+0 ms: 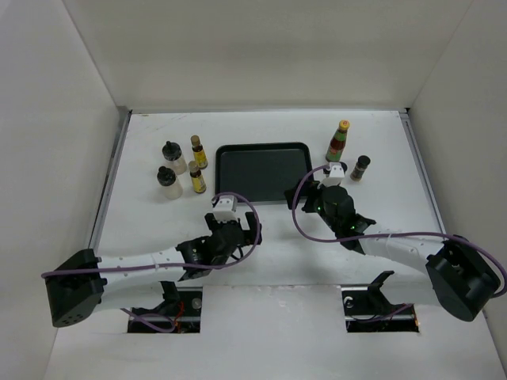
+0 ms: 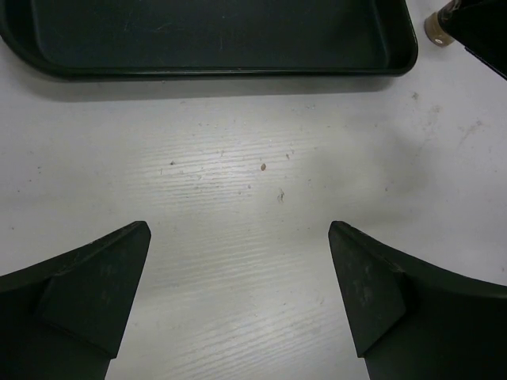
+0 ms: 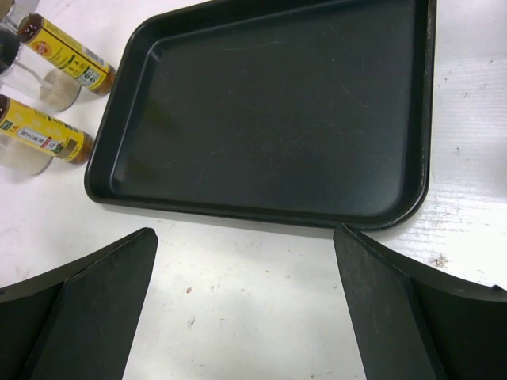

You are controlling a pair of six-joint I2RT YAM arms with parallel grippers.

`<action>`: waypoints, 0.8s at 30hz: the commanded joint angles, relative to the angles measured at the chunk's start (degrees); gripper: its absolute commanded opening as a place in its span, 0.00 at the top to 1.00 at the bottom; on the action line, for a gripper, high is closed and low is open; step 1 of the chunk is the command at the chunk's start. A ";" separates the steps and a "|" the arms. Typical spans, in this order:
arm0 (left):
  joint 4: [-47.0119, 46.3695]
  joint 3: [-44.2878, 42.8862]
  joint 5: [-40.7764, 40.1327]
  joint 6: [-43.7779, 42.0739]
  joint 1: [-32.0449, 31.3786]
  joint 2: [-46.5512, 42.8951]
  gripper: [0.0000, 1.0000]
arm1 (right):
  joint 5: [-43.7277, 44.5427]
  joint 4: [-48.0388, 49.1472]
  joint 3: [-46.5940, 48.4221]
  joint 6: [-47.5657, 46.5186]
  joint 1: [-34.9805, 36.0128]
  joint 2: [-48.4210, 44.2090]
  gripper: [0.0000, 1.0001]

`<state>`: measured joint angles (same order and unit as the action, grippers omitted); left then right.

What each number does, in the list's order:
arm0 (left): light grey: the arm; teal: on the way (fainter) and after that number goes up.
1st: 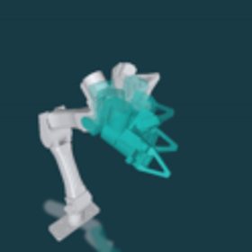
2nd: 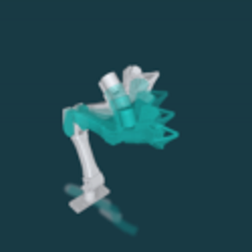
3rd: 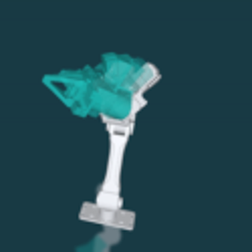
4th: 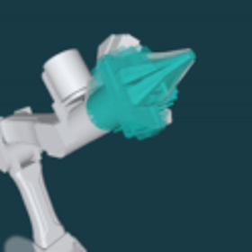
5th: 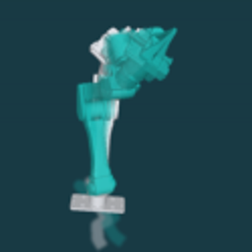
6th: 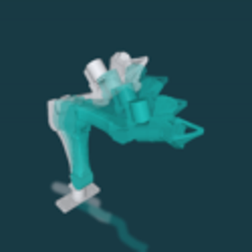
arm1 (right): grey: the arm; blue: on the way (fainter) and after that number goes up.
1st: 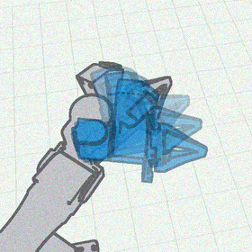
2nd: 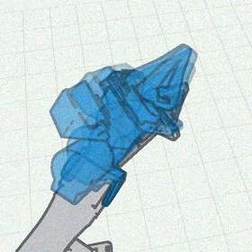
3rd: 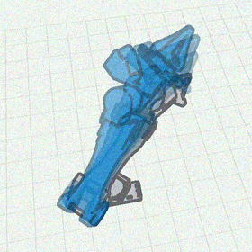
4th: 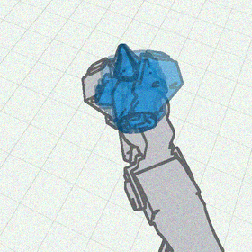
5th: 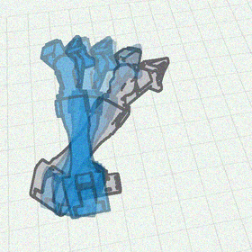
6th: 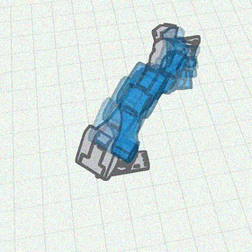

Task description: Organize the condiment bottles

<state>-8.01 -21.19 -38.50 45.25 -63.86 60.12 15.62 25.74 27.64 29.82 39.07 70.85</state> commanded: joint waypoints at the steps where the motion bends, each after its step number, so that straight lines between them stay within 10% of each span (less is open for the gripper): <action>1: 0.62 -4.38 0.09 -0.25 1.49 -0.53 0.00 | -0.24 1.69 1.98 0.23 -0.35 -1.07 0.00; 20: 0.37 -14.05 -17.82 -15.89 16.52 -4.40 0.00 | 4.16 0.54 1.98 -0.03 -0.18 -0.89 0.00; 24: -4.99 -13.44 -18.19 -20.55 17.14 -4.66 0.00 | 0.56 1.42 1.98 -0.99 0.26 -1.59 0.54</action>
<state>-7.75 -33.19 -53.52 31.05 -47.24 55.66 17.93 24.38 27.70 29.30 38.74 69.84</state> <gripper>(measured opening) 0.997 0.524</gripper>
